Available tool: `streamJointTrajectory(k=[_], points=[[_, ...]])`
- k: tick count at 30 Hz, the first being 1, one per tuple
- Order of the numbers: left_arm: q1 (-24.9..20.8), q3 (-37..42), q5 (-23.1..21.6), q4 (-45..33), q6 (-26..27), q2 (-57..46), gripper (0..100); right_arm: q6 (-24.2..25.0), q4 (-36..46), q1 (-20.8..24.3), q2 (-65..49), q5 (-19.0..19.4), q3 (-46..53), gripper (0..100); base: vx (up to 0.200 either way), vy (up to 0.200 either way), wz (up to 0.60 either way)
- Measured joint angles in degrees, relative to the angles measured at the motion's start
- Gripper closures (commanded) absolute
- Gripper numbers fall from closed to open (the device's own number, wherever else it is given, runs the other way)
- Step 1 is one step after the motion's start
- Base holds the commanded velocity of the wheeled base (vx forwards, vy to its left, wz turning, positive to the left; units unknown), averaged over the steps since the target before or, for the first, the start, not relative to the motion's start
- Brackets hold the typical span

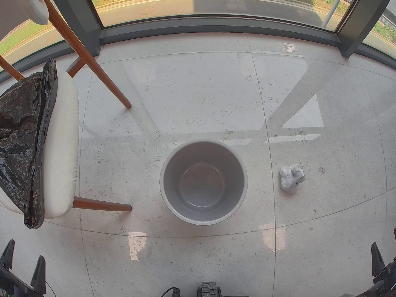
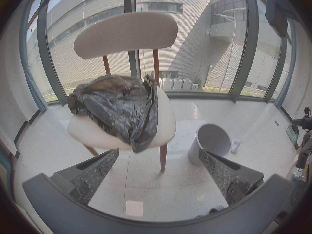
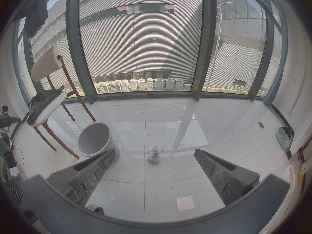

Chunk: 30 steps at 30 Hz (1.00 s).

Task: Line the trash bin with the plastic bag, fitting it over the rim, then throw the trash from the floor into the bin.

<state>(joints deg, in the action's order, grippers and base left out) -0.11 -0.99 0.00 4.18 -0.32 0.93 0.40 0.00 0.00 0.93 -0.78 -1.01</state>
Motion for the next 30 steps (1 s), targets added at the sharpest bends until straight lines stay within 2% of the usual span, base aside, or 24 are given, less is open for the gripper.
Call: streamJointTrajectory(k=[5,15,21,30], points=[[0.00,-0.02,-0.02,6.05,0.89,0.00,0,0.02,0.00,0.00,0.00,-0.01,0.00,0,0.000,0.000,0.00],[-0.57,-7.52,0.05,3.15,2.36,3.45,0,0.04,-0.02,0.05,0.00,-0.01,0.00,0,0.000,0.000,0.00],[-1.10,-14.74,0.05,2.79,1.73,15.45,0,0.20,-0.05,0.05,0.00,-0.01,0.00,0,0.000,0.000,0.00],[-0.22,-28.56,-1.67,2.85,0.48,39.01,0,0.41,-0.07,0.05,0.00,-0.09,0.02,0,0.000,0.000,0.00]])
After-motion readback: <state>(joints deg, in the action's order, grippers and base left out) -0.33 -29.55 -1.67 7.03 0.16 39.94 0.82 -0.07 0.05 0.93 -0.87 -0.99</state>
